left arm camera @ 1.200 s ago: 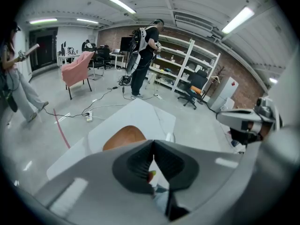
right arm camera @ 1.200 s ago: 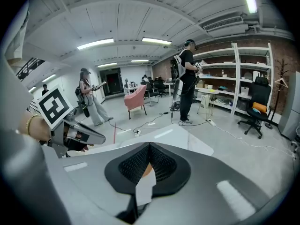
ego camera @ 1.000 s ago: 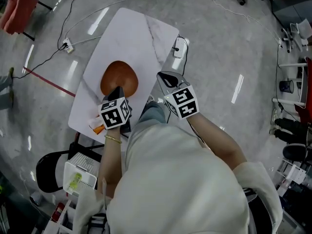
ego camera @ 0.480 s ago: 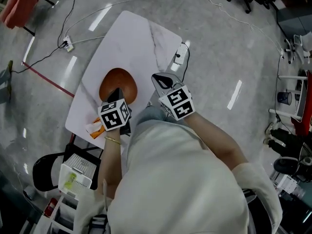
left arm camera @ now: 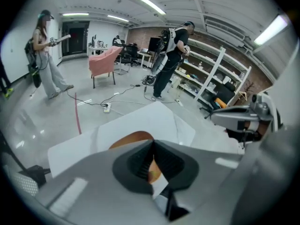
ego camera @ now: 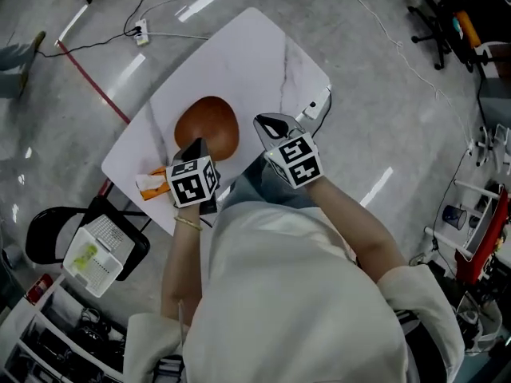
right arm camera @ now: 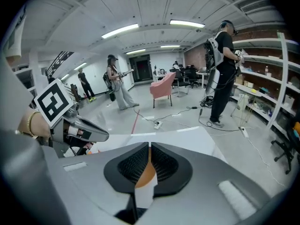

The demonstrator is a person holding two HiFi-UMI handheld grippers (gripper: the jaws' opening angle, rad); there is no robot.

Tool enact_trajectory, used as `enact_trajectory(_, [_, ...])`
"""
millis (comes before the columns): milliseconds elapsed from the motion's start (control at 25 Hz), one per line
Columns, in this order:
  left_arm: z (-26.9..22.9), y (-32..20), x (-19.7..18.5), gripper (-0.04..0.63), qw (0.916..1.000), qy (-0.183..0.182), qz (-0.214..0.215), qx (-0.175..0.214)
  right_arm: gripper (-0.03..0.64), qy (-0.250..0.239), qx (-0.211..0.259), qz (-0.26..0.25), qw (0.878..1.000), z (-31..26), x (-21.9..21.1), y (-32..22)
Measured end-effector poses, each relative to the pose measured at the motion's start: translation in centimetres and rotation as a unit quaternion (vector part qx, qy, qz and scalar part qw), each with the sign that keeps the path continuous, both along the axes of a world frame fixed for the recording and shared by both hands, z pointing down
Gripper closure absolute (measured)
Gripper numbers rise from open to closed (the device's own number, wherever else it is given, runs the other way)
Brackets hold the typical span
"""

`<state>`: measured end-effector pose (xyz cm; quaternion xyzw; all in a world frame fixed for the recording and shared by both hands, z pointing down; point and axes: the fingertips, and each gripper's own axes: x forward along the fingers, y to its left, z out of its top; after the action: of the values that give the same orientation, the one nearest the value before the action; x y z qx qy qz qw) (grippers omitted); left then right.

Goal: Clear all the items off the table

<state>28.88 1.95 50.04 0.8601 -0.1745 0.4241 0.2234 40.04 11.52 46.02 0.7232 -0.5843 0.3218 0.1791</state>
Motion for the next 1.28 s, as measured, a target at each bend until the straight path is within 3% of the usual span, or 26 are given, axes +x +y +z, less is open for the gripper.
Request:
enact_trajectory(240, [1.6,-1.9,-3.1,0.586,0.9957,-0.019,-0.091,0.002,0.6,-0.01,-0.014,-0.082,0.997,2.0,0.0,-3.9])
enact_trajectory(480, [4.1,-2.7,-6.0,0.586,0.9823,-0.032,-0.184,-0.009,0.6,-0.023,-0.031,-0.148,0.988,4.8,-0.4,-7.1])
enact_trajectory(720, [7.5,-2.9,-7.3,0.586,0.969,-0.039,-0.244,-0.014,0.594,-0.029,-0.058,-0.194,0.979,8.7,-0.5,-9.2])
enact_trajectory(960, [10.9,-4.0,-7.8,0.584,0.9579,-0.042,-0.284,-0.001,0.57,-0.033,-0.094,-0.202,0.974,13.3,0.3,-10.1])
enact_trajectory(1000, [11.7,-4.0,-8.0,0.573,0.9563,-0.045,-0.289,-0.002,0.564,-0.033,-0.1,-0.203,0.973,14.1,0.4,-10.2])
enact_trajectory(1040, [12.6,-4.0,-8.2,0.49,0.9551,-0.048,-0.292,-0.007,0.56,-0.034,-0.106,-0.204,0.973,14.9,0.5,-10.3])
enact_trajectory(1080, [13.5,-4.0,-8.4,0.458,0.9538,-0.051,-0.296,-0.012,0.557,-0.035,-0.111,-0.203,0.972,15.6,0.5,-10.5])
enact_trajectory(1280, [17.4,-4.3,-9.6,0.393,0.944,-0.052,-0.324,-0.035,0.547,-0.036,-0.129,-0.203,0.97,19.1,0.6,-11.4])
